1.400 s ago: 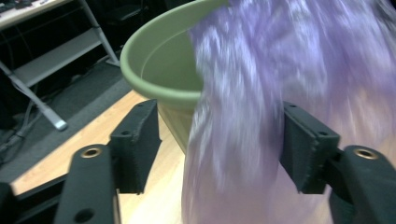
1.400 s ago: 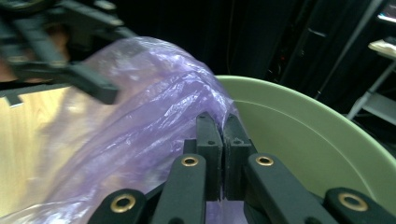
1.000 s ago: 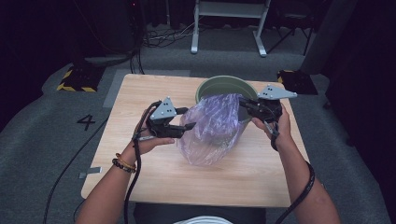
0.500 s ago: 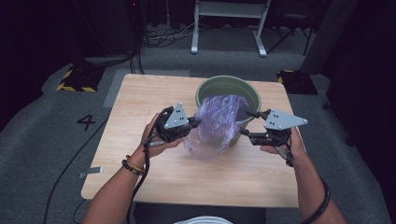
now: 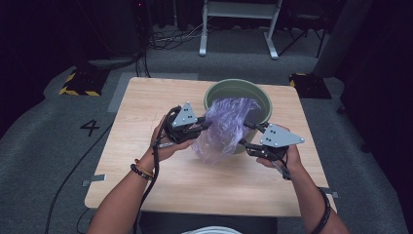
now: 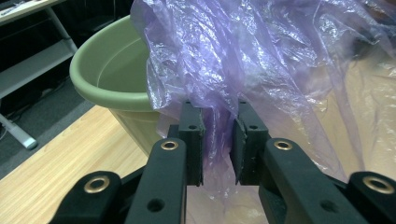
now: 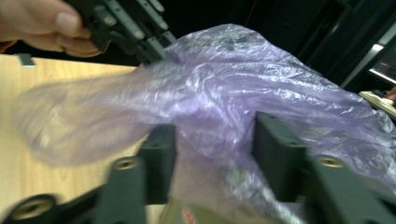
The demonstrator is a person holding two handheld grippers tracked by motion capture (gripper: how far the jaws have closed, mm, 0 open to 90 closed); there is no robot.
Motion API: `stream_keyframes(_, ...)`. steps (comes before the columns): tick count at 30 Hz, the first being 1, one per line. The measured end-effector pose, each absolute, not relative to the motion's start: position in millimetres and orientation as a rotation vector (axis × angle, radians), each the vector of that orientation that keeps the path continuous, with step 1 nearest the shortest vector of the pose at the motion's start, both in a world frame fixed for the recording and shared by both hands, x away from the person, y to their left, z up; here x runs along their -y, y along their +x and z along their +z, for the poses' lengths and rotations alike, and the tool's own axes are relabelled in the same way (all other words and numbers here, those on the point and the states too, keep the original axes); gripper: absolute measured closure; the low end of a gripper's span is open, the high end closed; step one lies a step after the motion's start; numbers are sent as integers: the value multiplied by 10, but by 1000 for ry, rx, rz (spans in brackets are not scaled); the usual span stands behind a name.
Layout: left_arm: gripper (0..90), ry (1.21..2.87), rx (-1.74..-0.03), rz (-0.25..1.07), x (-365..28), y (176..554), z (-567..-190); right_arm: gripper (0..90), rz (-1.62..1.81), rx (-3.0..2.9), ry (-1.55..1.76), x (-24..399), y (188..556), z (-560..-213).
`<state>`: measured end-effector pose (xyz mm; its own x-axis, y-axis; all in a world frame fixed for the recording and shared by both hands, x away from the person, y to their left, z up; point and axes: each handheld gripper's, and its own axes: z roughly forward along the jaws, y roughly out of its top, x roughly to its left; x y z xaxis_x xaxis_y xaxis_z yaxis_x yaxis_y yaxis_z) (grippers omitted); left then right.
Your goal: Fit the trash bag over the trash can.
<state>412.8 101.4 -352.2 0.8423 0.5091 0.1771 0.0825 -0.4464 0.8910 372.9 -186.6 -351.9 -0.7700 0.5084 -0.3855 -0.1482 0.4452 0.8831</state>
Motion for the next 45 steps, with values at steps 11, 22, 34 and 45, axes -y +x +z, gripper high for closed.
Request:
stream_keyframes(11, 357, 1926, -490, 560, -1151, 4116, -3489, 896, 1495, -2032, 430, 1804, 3909, -3378)
stream_keyframes(22, 214, 1855, -455, 546, -1434, 3937, -3380, 897, 1443, -2011, 565, 1826, 4090, -3244)
stream_keyframes(34, 170, 1903, -264, 487, -1227, 3609, -3381, 897, 1357, -2009, 724, 1803, 4331, -3180)
stream_keyframes(45, 177, 1997, -184, 518, -969, 3519, -3512, 894, 1320, -2002, 776, 1832, 4398, -3109)
